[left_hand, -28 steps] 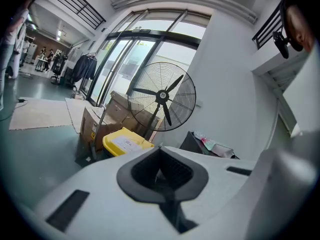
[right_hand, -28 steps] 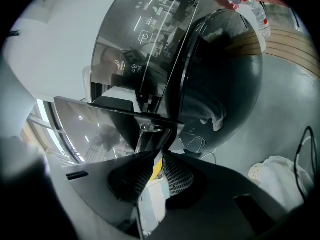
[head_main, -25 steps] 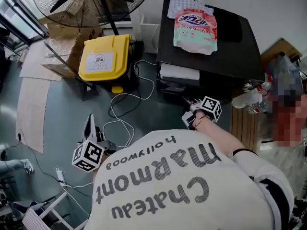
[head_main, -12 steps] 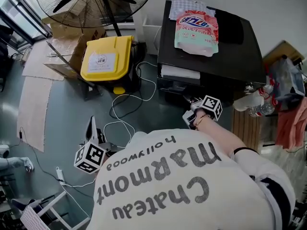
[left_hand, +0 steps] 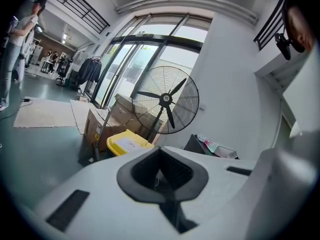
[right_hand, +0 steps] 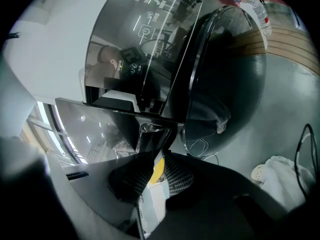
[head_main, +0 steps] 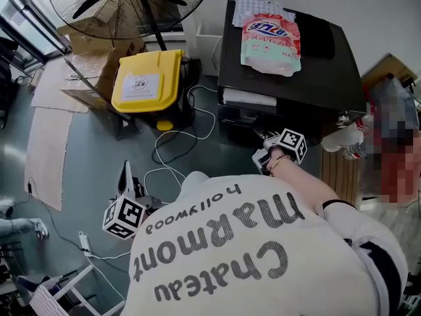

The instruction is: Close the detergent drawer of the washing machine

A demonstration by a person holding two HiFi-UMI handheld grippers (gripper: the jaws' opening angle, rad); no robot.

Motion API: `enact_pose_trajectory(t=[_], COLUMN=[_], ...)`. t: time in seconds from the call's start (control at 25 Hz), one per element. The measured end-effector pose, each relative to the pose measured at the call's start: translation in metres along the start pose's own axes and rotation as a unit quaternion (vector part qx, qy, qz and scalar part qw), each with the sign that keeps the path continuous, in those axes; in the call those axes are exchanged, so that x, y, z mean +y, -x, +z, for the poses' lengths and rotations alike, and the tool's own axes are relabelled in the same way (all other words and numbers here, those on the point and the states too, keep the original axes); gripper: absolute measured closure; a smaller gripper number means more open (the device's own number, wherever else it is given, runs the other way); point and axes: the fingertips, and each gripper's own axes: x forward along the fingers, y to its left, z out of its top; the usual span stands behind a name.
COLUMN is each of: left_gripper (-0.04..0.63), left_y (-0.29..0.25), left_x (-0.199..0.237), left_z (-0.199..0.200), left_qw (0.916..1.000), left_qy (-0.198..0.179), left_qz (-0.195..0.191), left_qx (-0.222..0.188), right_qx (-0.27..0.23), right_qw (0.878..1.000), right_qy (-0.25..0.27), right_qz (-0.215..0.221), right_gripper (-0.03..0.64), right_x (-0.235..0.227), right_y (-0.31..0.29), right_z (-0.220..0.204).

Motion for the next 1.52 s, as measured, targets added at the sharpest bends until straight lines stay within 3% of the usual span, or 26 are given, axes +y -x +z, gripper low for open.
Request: enact_pose_trajectory(t=[0.68,1.52], left_gripper=[0.588,0.588], left_y=[-0.015,-0.043], left_x=[0.012,0.0], left_z=[0.012,0.012], left_qw=[1.0,0.9996], left_qy=[-0.004,-0.013], left_qz=[-0.004,-0.017], left_qx=[0.0,0.017], right_qx=[-0.036,-0.045], right_qw=[0.999,0.998], right_qy=[-0.014,-0.026], right_qz=[0.016,0.025], right_gripper=[0.543,0.543], right_x=[0.008,0.012], right_y=[-0.008,-0.018], right_z=[0.012,0.024])
